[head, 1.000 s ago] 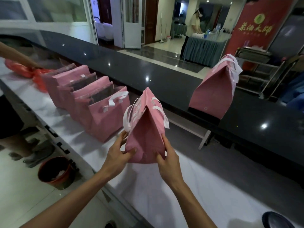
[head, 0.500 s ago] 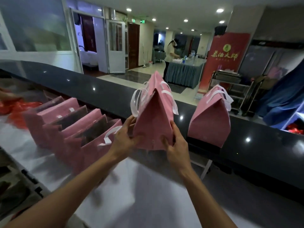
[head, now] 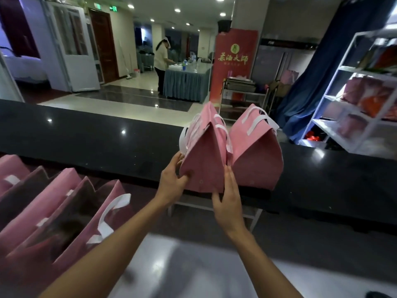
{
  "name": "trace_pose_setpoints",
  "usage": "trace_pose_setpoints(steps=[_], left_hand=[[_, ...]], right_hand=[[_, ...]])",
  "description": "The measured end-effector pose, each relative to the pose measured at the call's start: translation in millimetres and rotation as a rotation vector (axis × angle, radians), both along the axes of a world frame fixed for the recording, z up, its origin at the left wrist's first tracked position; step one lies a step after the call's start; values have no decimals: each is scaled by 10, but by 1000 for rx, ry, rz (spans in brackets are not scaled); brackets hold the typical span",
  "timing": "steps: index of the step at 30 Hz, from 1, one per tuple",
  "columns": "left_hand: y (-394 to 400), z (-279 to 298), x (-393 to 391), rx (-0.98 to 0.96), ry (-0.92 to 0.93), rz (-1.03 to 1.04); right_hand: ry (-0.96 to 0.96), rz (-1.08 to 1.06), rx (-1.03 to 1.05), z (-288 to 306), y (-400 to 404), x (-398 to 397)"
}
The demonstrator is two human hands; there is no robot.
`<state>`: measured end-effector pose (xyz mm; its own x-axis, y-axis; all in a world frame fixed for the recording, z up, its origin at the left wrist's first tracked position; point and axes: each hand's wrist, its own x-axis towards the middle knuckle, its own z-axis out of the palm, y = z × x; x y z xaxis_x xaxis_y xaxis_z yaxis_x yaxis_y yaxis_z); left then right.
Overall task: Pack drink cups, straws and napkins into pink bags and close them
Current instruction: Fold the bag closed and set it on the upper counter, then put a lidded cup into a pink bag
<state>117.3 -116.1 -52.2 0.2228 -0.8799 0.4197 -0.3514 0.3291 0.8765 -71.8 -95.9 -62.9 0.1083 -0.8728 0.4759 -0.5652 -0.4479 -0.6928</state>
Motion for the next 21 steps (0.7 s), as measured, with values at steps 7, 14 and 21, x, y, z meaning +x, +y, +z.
trace_pose_setpoints(steps=[7,14,21], left_hand=[[-329,2,-108,-18,2,80],[-255,-113,-124,-45,-65,169],[328,-506,-386,-117,-201,237]], right_hand=[[227,-8,51,-73,-134,-22],[229,-9,106,-10,-36,-198],[239,-49,160,-204,313,-851]])
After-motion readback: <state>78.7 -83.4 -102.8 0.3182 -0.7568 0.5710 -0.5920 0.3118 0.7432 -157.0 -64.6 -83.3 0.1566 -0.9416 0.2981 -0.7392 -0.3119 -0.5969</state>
